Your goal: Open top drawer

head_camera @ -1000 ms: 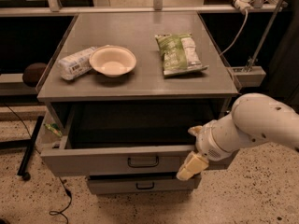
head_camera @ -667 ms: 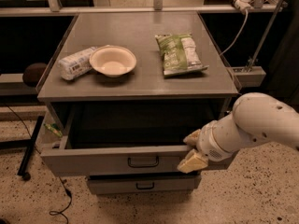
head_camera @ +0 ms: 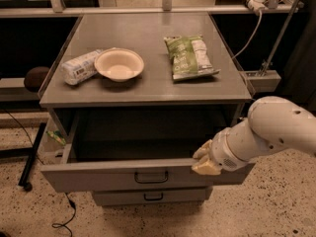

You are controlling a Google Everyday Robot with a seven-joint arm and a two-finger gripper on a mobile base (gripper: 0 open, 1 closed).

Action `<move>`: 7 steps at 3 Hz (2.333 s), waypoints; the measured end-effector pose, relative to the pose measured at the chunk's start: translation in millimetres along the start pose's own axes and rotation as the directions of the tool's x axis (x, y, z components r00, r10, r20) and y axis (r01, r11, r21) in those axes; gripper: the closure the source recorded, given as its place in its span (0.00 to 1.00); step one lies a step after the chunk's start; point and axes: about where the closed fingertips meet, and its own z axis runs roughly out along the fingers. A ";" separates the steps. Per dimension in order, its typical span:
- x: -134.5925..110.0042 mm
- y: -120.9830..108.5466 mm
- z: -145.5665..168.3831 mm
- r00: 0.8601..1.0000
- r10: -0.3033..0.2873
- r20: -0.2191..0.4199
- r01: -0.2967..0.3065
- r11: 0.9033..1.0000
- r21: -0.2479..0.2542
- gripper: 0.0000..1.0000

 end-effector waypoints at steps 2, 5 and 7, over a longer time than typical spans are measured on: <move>4.9 16.0 -4.8 1.000 0.016 0.027 -0.015 1.000 -0.021 1.00; 4.7 16.3 -4.9 1.000 0.016 0.027 -0.015 1.000 -0.021 0.35; 17.3 48.9 2.8 1.000 0.012 -0.007 -0.012 0.998 -0.063 0.00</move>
Offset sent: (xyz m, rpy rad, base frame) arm -0.0305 -0.0043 0.0014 0.0664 0.0300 -0.0145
